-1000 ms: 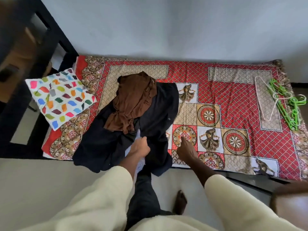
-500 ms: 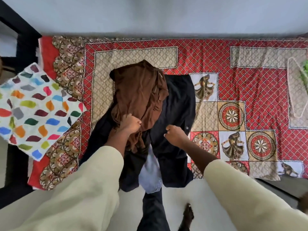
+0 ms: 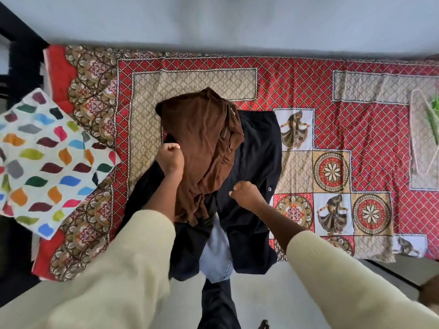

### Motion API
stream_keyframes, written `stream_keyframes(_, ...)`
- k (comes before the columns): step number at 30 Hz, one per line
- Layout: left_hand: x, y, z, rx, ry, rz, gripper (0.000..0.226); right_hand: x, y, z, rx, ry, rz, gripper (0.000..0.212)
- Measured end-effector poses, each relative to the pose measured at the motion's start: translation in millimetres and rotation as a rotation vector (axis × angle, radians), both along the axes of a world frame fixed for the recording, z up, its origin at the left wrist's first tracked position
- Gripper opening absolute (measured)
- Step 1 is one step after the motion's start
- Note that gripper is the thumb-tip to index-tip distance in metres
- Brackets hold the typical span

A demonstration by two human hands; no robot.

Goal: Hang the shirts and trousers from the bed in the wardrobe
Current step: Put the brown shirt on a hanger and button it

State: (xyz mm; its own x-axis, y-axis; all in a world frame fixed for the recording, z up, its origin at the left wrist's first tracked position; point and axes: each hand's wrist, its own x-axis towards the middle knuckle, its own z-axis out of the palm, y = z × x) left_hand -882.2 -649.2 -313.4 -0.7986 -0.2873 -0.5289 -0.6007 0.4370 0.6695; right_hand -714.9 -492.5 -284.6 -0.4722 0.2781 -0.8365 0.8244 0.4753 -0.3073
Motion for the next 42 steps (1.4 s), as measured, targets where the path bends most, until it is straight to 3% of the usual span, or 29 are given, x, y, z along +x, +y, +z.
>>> stream_keyframes(3,34.6,2.8,30.4,0.544,-0.136,0.064,0.019,-27.7,-1.6,19.1,-0.202,0.069,-0.405,0.039)
stream_keyframes(5,62.4,5.8,44.8,0.689,-0.276,-0.066,0.018,-43.3,-4.3,24.9,-0.338,0.046,-0.618,0.063)
stream_keyframes(7,83.5,3.9,51.8,0.546,-0.315,-0.193,0.013,-50.7,-13.1,37.1,-0.4,0.022,-0.623,0.068)
stream_keyframes(9,84.0,-2.0,42.4,0.365,-0.324,-0.234,0.018,-51.1,-22.8,44.1,-0.406,0.016,-0.577,0.059)
stream_keyframes(11,69.1,-9.3,21.6,0.215,-0.325,-0.269,0.04,-44.9,-25.1,44.4,-0.375,0.044,-0.541,0.053)
stream_keyframes(14,36.1,-14.9,-8.2,-0.033,-0.3,-0.315,0.092,-26.6,-14.5,34.5,-0.381,0.057,-0.515,0.043)
stream_keyframes(16,14.9,-11.2,-23.8,-0.06,-0.317,-0.293,0.11,-14.9,-4.8,21.8,-0.375,0.06,-0.506,0.036)
stream_keyframes(17,6.3,-8.7,-30.9,-0.026,-0.337,-0.271,0.109,-11.3,-1.0,16.7,-0.371,0.057,-0.499,0.033)
stream_keyframes(21,5.3,15.1,-24.8,0.1,-0.295,-0.38,0.062,0.2,7.4,1.9,-0.307,0.033,-0.486,0.04)
stream_keyframes(23,28.3,29.9,-0.1,0.316,-0.274,-0.223,0.059,2.9,7.5,1.1,-0.284,0.024,-0.536,0.053)
stream_keyframes(26,69.6,22.8,47.3,0.765,-0.443,-0.122,0.049,-14.8,4.1,24.0,-0.444,0.091,-0.668,0.041)
stream_keyframes(29,97.3,-4.7,72.6,0.833,-0.719,-0.38,0.035,-34.9,2.2,36.5,-0.7,0.148,-0.913,0.054)
stream_keyframes(32,114.3,-29.1,73.4,0.744,-0.926,-0.737,0.028,-40.8,-6.7,42.8,-0.772,0.144,-1.043,0.04)
stream_keyframes(35,114.3,-43.0,81.3,0.616,-0.757,-0.429,0.009,-23.5,-16.6,55.7,-0.699,0.178,-1.081,0.026)
stream_keyframes(37,102.7,-45.8,86.3,0.39,-0.432,-0.131,0.01,-6.0,-17.2,65.4,-0.66,0.224,-1.042,0.02)
stream_keyframes(38,95.8,-43.5,91.7,0.362,-0.305,-0.078,0.023,3.0,-15.2,66.6,-0.649,0.248,-1.001,0.024)
stream_keyframes(40,88.9,-30.8,99.6,0.489,-0.266,-0.177,0.062,18.4,-12.4,72.7,-0.624,0.312,-0.889,0.028)
stream_keyframes(42,86.8,-11.5,117.2,0.595,-0.271,-0.366,0.065,32.1,-13.4,84.9,-0.603,0.38,-0.85,0.028)
